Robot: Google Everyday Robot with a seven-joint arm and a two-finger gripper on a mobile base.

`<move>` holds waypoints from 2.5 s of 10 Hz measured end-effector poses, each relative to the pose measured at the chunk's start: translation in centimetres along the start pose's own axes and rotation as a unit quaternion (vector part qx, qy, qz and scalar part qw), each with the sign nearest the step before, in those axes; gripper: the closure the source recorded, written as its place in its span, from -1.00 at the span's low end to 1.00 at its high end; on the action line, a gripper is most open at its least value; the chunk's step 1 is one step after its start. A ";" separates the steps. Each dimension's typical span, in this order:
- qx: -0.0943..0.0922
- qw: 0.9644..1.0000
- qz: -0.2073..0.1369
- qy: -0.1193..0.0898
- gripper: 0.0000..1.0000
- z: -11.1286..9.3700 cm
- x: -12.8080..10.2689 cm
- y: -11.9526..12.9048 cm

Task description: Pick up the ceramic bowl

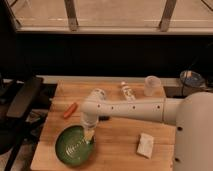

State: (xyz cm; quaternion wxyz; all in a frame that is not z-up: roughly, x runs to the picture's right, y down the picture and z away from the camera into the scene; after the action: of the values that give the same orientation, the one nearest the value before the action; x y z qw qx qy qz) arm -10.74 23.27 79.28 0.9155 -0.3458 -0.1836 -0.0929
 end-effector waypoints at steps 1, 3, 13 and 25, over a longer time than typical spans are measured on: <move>0.000 1.000 0.001 0.000 -0.15 0.2 0.2 0.0; -0.001 1.000 0.001 0.000 -0.15 0.5 0.1 -0.1; 0.029 0.999 0.007 -0.023 0.88 -2.7 0.5 -2.0; 0.062 0.996 -0.011 -0.059 0.99 -10.0 -0.1 -4.9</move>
State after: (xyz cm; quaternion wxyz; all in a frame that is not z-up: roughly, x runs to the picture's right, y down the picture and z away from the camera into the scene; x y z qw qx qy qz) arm -9.52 12.94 75.23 0.9216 -0.2912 -0.2467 -0.0705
